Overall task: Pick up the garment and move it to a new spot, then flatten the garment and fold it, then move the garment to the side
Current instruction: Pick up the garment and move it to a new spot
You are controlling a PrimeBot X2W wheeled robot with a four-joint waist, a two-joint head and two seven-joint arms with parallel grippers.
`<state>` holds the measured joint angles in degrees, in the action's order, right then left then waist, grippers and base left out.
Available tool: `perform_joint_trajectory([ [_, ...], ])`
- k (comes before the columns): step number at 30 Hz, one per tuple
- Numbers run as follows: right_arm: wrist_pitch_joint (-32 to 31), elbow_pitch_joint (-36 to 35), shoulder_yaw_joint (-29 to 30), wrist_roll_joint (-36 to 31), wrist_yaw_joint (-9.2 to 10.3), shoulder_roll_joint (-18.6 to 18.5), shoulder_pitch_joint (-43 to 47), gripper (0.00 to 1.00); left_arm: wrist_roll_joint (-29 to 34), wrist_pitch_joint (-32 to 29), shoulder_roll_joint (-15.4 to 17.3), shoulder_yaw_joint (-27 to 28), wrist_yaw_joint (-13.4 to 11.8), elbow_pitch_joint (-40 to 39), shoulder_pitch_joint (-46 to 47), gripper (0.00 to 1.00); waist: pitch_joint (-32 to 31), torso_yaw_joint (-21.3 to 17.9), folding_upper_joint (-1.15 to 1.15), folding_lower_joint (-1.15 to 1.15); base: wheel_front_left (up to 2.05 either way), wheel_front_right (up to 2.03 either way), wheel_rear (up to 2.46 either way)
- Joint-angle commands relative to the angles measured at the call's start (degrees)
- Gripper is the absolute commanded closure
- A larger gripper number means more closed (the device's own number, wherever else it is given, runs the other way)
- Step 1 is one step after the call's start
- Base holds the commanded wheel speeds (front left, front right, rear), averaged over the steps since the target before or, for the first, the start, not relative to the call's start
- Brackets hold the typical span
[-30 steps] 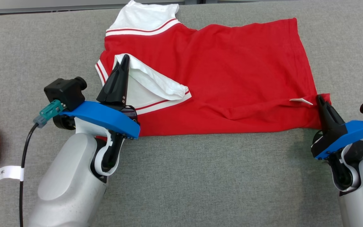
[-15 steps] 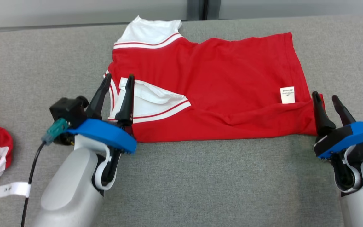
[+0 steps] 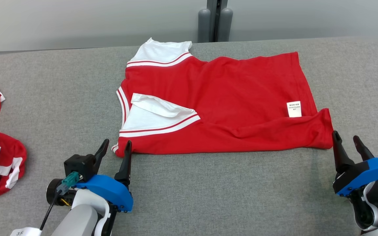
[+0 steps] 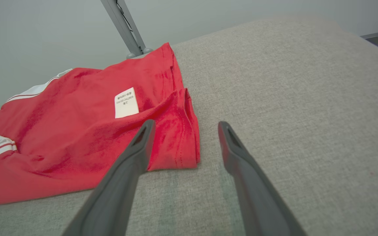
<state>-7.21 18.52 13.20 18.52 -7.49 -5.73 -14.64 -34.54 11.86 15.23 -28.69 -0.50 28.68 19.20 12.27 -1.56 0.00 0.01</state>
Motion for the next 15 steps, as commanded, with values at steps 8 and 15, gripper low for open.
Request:
perform_joint_trajectory([
  [8,-0.7,3.4,2.1,-3.7,-0.01,1.7,-2.1,0.0,-0.2,-4.4,-0.3,-0.3,-3.7,2.6,0.8,0.0,0.6,-0.3,0.0,-0.01,0.0,0.0,0.0],
  [15,-0.2,8.1,3.6,-6.2,-0.01,2.4,-5.7,0.0,-1.0,-6.3,-1.6,-0.9,-3.4,5.5,2.2,0.0,1.9,-0.2,0.0,-0.01,0.0,0.0,0.0],
])
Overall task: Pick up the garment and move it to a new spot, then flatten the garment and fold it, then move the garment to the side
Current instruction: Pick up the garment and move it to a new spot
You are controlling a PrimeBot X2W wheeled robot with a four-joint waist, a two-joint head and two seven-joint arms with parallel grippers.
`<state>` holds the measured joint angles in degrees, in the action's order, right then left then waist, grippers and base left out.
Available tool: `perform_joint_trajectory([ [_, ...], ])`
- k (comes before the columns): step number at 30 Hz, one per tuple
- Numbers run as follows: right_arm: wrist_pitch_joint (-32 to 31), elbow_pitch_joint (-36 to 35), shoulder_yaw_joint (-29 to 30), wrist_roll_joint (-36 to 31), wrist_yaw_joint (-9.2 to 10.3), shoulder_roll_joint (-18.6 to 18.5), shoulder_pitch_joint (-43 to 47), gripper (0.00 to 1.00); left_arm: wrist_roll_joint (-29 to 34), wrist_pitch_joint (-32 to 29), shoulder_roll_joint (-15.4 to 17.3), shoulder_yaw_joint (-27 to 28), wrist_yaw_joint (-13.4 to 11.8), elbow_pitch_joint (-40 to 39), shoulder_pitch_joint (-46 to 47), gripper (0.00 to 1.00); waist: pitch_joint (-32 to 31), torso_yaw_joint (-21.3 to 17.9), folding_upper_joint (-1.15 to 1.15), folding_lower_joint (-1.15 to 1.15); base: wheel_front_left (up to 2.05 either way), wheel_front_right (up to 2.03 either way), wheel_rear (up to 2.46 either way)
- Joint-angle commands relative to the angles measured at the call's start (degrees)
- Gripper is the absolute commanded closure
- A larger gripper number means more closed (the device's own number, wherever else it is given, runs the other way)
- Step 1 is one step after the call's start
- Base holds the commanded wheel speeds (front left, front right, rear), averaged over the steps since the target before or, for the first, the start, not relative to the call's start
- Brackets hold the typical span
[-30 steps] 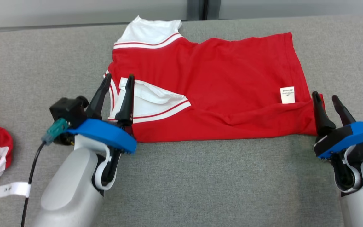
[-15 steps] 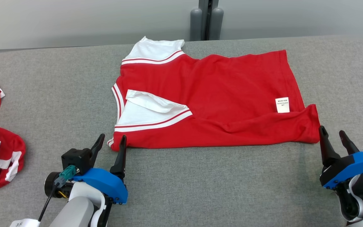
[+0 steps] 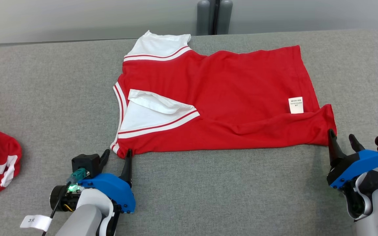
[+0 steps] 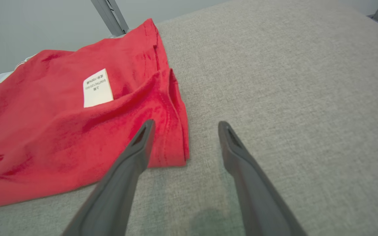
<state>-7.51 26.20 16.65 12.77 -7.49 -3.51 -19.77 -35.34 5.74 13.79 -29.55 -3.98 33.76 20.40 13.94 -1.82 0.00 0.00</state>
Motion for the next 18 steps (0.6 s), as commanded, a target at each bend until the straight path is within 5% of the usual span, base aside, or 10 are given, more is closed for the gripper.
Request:
perform_joint_trajectory([
  [1,-0.4,1.9,0.5,-1.5,-0.01,0.3,-1.3,0.0,-0.5,-1.0,-0.6,-0.2,-0.1,1.6,1.3,0.0,0.6,0.2,0.0,0.0,0.0,0.0,0.0],
  [12,-1.5,7.0,-1.0,-2.0,-0.01,0.6,-5.7,0.0,-2.2,-4.3,-2.2,-1.0,1.4,5.9,3.6,0.0,3.6,0.1,0.0,0.0,0.0,0.0,0.0],
  [13,-1.7,7.5,-1.4,-1.8,-0.01,0.6,-5.9,0.15,-2.2,-4.2,-2.3,-0.9,1.5,6.1,3.9,0.08,3.7,0.1,0.0,0.0,0.0,0.0,0.0],
  [14,-1.7,7.8,-1.7,-1.8,-0.01,0.7,-6.0,0.6,-2.3,-3.9,-2.4,-1.0,2.0,6.2,4.1,0.65,3.8,0.1,0.0,0.0,0.0,0.0,0.0],
  [15,-1.5,8.0,-2.1,-1.7,-0.01,0.7,-6.0,1.0,-2.4,-3.8,-2.4,-1.1,2.2,6.4,4.3,1.0,3.8,0.1,0.0,0.0,0.0,0.0,0.0],
  [18,-1.7,7.8,-2.8,-1.2,-0.01,0.7,-5.4,1.0,-2.8,-4.1,-2.6,-1.3,2.9,6.5,4.2,1.0,3.6,0.3,0.0,0.0,0.0,0.0,0.0],
])
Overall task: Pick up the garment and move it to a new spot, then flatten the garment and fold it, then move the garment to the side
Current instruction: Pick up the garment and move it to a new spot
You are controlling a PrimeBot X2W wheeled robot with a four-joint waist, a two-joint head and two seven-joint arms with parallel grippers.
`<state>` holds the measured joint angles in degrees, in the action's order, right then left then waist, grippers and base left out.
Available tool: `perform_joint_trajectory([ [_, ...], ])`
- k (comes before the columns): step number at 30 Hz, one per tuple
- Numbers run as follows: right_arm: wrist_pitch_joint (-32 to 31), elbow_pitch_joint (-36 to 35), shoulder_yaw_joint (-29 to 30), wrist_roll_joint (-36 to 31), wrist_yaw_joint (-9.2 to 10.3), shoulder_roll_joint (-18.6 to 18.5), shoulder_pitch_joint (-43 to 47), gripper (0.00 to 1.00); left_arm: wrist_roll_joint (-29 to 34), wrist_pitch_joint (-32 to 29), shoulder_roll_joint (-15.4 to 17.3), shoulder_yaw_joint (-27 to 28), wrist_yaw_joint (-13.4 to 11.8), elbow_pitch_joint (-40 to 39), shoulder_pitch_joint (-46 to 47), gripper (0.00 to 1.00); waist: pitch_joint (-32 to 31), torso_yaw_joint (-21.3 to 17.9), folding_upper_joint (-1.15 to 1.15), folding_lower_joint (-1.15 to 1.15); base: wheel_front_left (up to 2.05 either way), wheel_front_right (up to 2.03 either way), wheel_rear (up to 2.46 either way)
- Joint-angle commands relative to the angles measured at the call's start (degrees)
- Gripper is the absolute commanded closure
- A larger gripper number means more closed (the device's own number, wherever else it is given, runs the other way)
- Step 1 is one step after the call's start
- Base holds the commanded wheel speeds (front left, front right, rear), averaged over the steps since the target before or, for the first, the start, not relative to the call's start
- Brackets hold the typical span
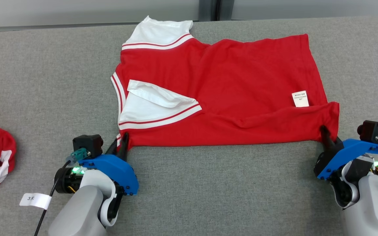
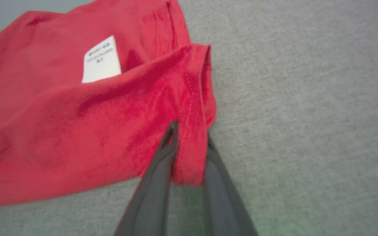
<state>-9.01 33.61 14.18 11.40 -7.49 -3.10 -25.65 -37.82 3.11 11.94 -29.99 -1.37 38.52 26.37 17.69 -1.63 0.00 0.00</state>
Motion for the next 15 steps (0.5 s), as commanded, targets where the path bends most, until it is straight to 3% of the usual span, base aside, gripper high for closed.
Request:
perform_joint_trajectory([
  [1,0.0,0.2,-0.3,0.4,-0.01,0.2,0.6,1.0,-0.6,-1.1,-0.6,-0.7,0.4,1.5,-1.8,1.0,-0.3,0.1,0.0,0.0,0.0,0.0,0.0],
  [15,-3.1,-10.0,1.7,3.0,0.0,-0.7,8.5,1.0,-2.8,0.8,2.8,1.3,-0.3,-7.9,-7.8,1.0,-5.1,1.3,0.0,0.0,0.0,0.0,0.0],
])
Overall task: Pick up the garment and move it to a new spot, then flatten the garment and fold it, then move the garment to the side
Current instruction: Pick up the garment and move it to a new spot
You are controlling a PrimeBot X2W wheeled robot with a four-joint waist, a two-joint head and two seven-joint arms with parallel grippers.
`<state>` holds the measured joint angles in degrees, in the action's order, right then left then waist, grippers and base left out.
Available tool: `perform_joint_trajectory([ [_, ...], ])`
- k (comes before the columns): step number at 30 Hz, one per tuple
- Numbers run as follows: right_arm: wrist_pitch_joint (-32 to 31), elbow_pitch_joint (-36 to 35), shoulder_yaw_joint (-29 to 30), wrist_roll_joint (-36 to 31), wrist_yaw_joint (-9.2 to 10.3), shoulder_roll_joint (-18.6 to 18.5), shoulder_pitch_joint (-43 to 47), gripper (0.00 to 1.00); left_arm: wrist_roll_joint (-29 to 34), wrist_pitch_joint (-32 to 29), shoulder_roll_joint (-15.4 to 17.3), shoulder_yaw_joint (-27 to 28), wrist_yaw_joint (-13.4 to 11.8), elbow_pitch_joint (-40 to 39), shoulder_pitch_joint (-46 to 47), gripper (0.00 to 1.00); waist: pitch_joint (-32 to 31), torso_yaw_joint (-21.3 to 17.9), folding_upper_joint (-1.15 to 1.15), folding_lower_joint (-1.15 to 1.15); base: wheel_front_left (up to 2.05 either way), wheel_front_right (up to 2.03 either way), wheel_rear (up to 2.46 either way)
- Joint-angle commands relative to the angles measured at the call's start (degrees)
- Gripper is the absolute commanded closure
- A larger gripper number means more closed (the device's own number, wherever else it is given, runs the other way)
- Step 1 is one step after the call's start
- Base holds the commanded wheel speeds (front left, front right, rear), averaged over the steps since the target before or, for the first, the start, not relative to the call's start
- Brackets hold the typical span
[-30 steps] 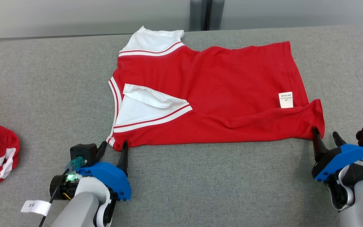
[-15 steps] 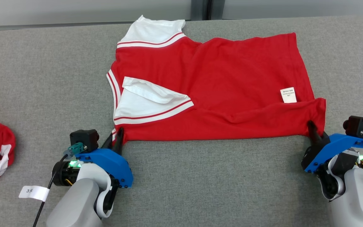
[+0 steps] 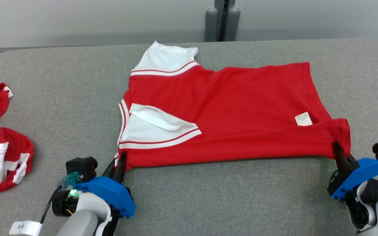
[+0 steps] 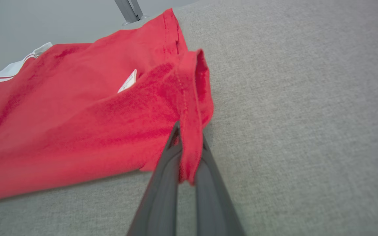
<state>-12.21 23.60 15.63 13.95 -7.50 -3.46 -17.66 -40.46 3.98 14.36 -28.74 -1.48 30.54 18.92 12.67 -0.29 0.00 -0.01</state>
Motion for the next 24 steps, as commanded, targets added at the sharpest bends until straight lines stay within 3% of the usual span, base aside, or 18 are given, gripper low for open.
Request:
perform_joint_trajectory([
  [1,-0.7,-1.3,0.3,0.7,0.01,-0.3,1.7,1.0,-0.4,-0.3,0.7,0.1,-0.5,-1.1,-1.4,1.0,-0.5,0.1,0.0,0.01,0.0,0.0,0.0],
  [7,-6.0,-10.8,1.0,1.8,0.01,0.1,10.0,1.0,-1.3,-3.6,2.8,-1.1,-2.1,-9.7,-9.2,1.0,-2.5,0.6,0.0,0.01,0.0,0.0,0.0],
  [12,-8.7,-18.2,3.1,2.4,0.02,0.4,17.4,1.0,-2.2,-6.2,4.4,-1.5,-5.1,-16.8,-15.4,1.0,-3.9,1.7,0.0,0.01,0.0,0.0,0.0],
  [18,-10.9,-19.9,3.1,6.1,0.01,0.5,22.7,1.0,-3.0,-8.2,6.3,-1.0,-7.5,-22.0,-19.7,1.0,-4.9,2.4,0.0,0.01,0.0,0.0,0.0],
  [20,-11.3,-19.5,2.7,7.1,0.01,0.5,23.6,1.0,-3.5,-9.0,6.7,-0.8,-8.2,-22.7,-20.6,0.77,-5.1,2.4,0.0,0.01,0.0,0.0,0.0],
  [21,-11.5,-19.3,2.5,7.6,0.01,0.5,24.0,0.69,-3.7,-9.6,6.8,-0.8,-8.4,-22.9,-20.9,0.54,-5.1,2.4,0.0,0.01,0.0,0.0,0.0],
  [22,-11.7,-19.0,2.4,8.0,0.01,0.5,24.2,0.3,-4.0,-10.0,6.8,-0.8,-8.6,-23.2,-21.0,0.11,-5.2,2.4,0.0,0.01,0.0,0.0,0.0],
  [23,-11.8,-18.8,2.1,8.6,0.01,0.5,24.3,0.0,-4.1,-10.2,6.9,-0.8,-8.7,-23.5,-21.1,0.0,-5.2,2.4,0.0,0.01,0.0,0.0,0.0],
  [24,-11.9,-18.7,1.9,8.8,0.01,0.5,24.4,0.0,-4.2,-10.4,7.0,-0.8,-8.7,-23.8,-21.2,0.0,-5.2,2.3,0.0,0.01,0.0,0.0,0.0],
])
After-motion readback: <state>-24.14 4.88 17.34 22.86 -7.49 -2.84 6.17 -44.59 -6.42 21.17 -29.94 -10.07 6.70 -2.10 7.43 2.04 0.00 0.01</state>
